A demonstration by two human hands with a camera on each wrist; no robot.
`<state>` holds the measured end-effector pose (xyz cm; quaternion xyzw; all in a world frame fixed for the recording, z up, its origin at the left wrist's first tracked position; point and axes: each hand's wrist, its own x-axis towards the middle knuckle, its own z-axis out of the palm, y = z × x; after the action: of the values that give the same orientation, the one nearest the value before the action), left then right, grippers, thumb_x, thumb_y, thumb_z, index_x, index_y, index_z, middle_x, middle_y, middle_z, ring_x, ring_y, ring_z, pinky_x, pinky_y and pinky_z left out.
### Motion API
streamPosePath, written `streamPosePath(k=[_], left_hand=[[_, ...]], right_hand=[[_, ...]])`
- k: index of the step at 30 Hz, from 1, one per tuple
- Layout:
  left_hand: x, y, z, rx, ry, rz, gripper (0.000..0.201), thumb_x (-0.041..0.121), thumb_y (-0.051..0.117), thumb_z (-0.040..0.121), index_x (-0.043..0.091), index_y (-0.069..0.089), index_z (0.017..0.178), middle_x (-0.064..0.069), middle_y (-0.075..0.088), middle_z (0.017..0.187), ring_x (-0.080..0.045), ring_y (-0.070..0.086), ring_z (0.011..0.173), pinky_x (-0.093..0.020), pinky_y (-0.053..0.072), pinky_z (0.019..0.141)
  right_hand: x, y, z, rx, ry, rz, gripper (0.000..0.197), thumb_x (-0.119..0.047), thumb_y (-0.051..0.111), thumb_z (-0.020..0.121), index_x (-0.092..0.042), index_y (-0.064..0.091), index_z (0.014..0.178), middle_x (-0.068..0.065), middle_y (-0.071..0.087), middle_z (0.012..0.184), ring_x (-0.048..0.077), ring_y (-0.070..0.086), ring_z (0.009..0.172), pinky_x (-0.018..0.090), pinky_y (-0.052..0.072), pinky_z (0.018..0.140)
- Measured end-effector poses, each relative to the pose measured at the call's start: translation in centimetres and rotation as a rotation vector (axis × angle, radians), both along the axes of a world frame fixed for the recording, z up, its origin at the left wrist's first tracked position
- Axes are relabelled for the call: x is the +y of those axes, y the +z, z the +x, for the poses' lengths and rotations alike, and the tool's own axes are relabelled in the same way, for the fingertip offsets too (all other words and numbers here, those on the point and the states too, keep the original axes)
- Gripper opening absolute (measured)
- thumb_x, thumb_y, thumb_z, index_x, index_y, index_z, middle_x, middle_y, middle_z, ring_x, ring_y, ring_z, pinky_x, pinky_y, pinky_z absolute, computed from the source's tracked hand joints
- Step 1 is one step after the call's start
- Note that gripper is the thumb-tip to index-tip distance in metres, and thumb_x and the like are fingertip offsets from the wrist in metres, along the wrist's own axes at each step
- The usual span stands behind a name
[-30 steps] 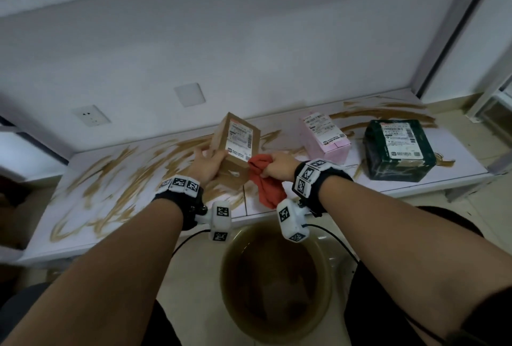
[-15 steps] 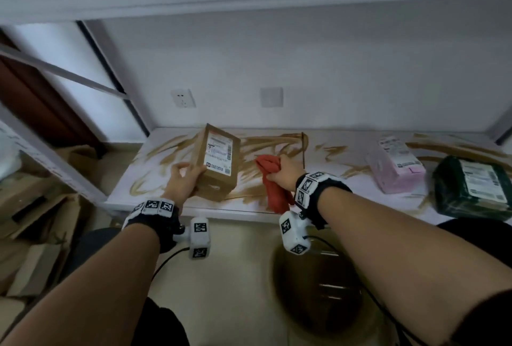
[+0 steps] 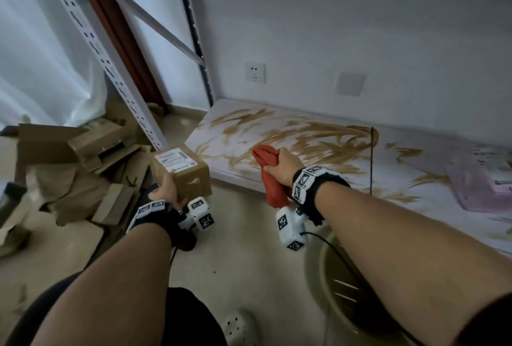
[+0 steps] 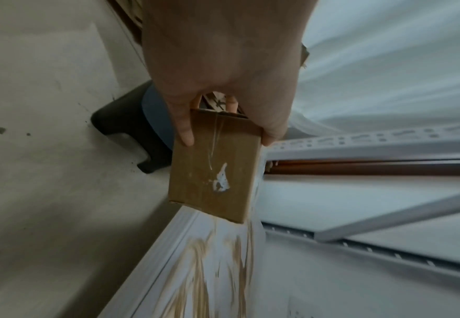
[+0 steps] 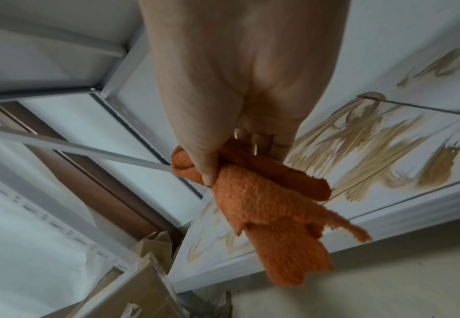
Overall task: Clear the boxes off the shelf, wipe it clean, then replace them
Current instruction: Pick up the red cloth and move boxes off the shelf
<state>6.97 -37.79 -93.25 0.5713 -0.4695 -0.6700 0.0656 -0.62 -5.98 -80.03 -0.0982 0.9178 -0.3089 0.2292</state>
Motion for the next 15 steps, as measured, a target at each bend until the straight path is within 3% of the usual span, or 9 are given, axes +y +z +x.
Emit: streamPosePath(k=[2, 6, 10, 13, 15], left_hand=[[-4.6, -5.0, 0.3, -0.05, 0.052, -0.008, 0.103, 0.058, 0.075, 0.03, 0.027, 0.05, 0.126, -0.01, 0.061, 0.121, -0.041, 0.061, 0.1, -0.06, 0.05, 0.064], [-5.0, -5.4, 2.4, -0.088, 0.064, -0.022, 0.096, 0.057, 0.071, 0.032, 0.026, 0.055, 0.122, -0.009, 0.067, 0.11, -0.04, 0.065, 0.092, -0.06, 0.05, 0.071], [-5.3, -6.3, 3.4, -0.128, 0.097, -0.022, 0.1, 0.064, 0.065, 0.036, 0.028, 0.051, 0.127, -0.007, 0.067, 0.11, -0.038, 0.065, 0.088, -0.06, 0.049, 0.075], [-1.6, -1.5, 4.4, -0.126, 0.138, 0.022, 0.097, 0.066, 0.06, 0.044, 0.026, 0.046, 0.131, -0.003, 0.063, 0.114, -0.036, 0.062, 0.094, -0.054, 0.05, 0.078], [1.8, 2.7, 4.9, -0.092, 0.141, 0.025, 0.086, 0.063, 0.058, 0.061, 0.021, 0.044, 0.135, -0.003, 0.058, 0.119, -0.035, 0.06, 0.104, -0.045, 0.05, 0.082]], right_hand=[[-1.3, -0.4, 0.3, -0.006, 0.028, 0.017, 0.058, -0.032, 0.058, 0.089, -0.002, 0.035, 0.133, 0.017, 0.054, 0.128, 0.033, 0.055, 0.113, 0.029, 0.041, 0.081], [-3.6, -0.9, 1.0, -0.006, 0.082, 0.044, 0.058, -0.031, 0.059, 0.089, -0.004, 0.035, 0.134, 0.016, 0.055, 0.128, 0.032, 0.055, 0.113, 0.029, 0.041, 0.082], [-5.0, -1.4, 1.5, 0.014, 0.133, 0.063, 0.056, -0.031, 0.058, 0.089, -0.004, 0.037, 0.133, 0.016, 0.055, 0.126, 0.032, 0.055, 0.112, 0.031, 0.043, 0.084], [-5.6, -1.8, 1.7, 0.011, 0.156, 0.081, 0.054, -0.031, 0.058, 0.089, -0.005, 0.039, 0.132, 0.015, 0.056, 0.125, 0.031, 0.056, 0.111, 0.034, 0.044, 0.088], [-5.8, -2.0, 1.6, 0.015, 0.162, 0.09, 0.052, -0.031, 0.059, 0.088, -0.005, 0.041, 0.13, 0.015, 0.056, 0.124, 0.031, 0.056, 0.11, 0.034, 0.044, 0.087]])
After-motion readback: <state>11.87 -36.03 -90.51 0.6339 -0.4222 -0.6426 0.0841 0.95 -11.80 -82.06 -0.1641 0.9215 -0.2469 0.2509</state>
